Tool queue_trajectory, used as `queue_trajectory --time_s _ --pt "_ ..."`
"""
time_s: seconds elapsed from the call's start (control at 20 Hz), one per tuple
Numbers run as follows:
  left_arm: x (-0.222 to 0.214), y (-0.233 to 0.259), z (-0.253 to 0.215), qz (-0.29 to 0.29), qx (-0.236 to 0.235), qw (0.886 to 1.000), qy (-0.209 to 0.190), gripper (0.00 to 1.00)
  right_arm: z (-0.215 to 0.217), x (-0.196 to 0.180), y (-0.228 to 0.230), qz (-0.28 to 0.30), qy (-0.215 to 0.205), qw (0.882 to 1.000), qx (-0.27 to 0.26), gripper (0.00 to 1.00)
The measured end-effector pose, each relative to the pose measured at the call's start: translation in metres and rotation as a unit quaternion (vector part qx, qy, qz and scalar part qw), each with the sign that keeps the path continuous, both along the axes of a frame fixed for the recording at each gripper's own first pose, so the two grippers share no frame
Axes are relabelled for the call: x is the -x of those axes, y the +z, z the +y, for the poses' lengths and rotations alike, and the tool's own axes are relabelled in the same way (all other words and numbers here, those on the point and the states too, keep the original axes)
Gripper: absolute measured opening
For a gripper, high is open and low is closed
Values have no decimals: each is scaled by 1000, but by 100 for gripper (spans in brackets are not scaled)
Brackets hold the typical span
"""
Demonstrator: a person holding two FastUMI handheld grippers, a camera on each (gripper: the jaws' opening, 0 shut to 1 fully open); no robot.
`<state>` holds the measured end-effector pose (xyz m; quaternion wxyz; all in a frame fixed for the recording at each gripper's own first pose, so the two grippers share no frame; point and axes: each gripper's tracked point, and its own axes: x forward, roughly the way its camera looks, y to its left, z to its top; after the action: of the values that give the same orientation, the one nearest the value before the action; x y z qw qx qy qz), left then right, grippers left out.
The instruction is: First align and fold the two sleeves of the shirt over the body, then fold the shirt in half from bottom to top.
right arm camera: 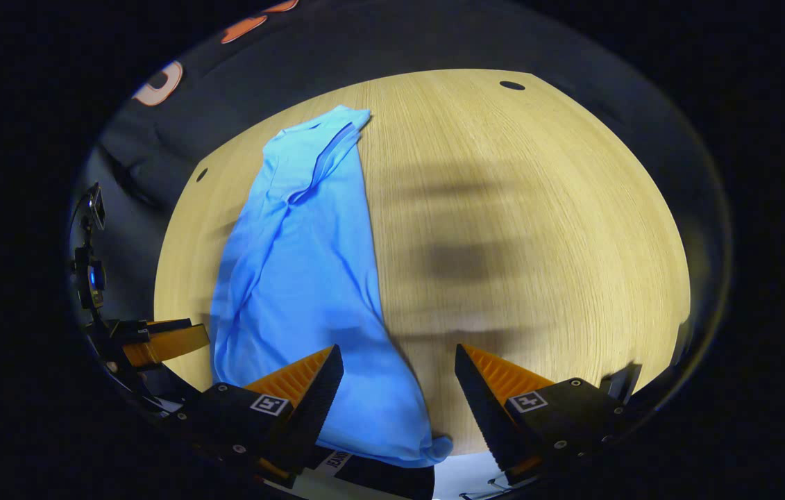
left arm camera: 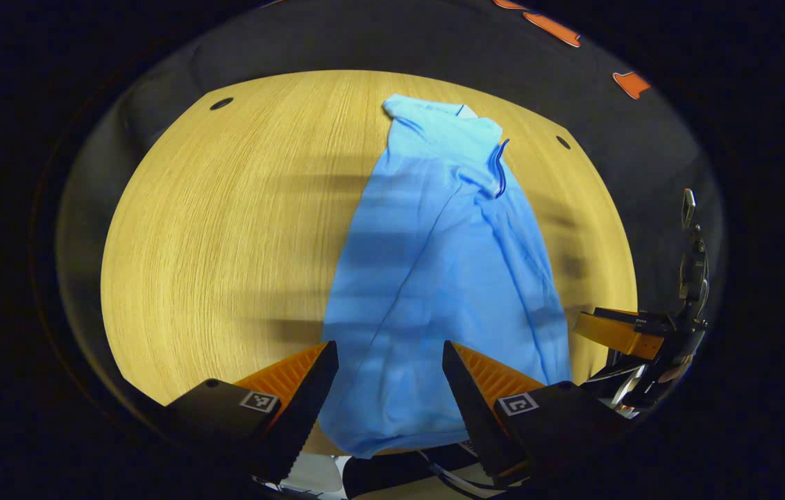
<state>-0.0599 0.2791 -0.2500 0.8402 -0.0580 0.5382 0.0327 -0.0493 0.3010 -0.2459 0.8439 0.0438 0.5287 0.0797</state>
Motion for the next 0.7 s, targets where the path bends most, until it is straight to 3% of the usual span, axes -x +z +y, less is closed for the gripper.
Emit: queue_trajectory --time_s 0.3,0.4,0.55,0.7 --pt "59 -32 7 33 -3 999 3 99 3 65 -24 33 15 999 34 99" --pt "69 -40 8 41 -7 999 -1 94 0 82 -34 47 19 998 49 99" --pt "78 -48 9 54 -16 998 -5 99 4 97 -42 64 16 996 54 99" --pt "84 -55 13 64 -33 997 -5 95 4 103 -47 71 20 995 66 99"
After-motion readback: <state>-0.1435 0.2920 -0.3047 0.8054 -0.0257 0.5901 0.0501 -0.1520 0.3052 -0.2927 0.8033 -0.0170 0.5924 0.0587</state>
